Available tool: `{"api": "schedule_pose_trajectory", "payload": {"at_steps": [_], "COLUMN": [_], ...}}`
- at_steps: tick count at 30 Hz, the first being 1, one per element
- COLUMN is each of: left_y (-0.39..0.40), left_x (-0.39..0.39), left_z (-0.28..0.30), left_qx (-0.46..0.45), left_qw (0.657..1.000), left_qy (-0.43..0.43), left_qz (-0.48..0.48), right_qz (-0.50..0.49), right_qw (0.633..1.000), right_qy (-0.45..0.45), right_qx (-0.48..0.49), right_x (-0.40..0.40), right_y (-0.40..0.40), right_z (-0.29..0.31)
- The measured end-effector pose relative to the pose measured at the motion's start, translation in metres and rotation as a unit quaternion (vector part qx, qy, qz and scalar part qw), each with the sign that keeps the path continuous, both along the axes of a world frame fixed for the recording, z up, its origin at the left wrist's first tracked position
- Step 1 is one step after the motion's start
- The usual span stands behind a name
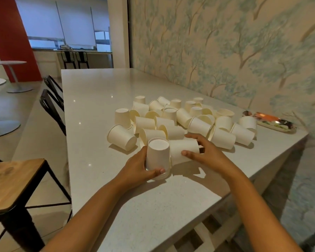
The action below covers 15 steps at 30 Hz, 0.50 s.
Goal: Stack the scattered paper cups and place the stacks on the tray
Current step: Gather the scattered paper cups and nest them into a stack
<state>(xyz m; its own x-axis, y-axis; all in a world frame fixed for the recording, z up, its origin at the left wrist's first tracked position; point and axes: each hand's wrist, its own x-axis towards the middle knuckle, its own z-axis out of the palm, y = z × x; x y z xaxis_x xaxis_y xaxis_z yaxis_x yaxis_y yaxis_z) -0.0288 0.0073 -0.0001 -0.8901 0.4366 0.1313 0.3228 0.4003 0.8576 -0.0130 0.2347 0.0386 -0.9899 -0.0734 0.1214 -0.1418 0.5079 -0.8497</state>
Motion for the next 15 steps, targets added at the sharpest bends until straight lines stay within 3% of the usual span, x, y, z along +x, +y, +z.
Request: {"api": "schedule_pose_trajectory", "payload": {"at_steps": [7, 11, 15], "left_y": [-0.001, -0.001, 0.000], "left_x": [0.004, 0.005, 0.004], "left_z": [0.000, 0.002, 0.002], "left_qx": [0.003, 0.001, 0.014], "left_qw": [1.000, 1.000, 1.000], "left_qy": [-0.016, -0.010, 0.010], "left_qz": [0.009, 0.011, -0.001], "right_qz": [-0.020, 0.030, 0.089], "right_qw": [0.984, 0.983, 0.988], "right_qy": [0.109, 0.152, 0.122], "right_qx": [-0.137, -0.098, -0.031], "right_x": [-0.006, -0.006, -0.007], "right_y": [-0.010, -0.026, -0.046], "right_z": [0.029, 0.042, 0.041]}}
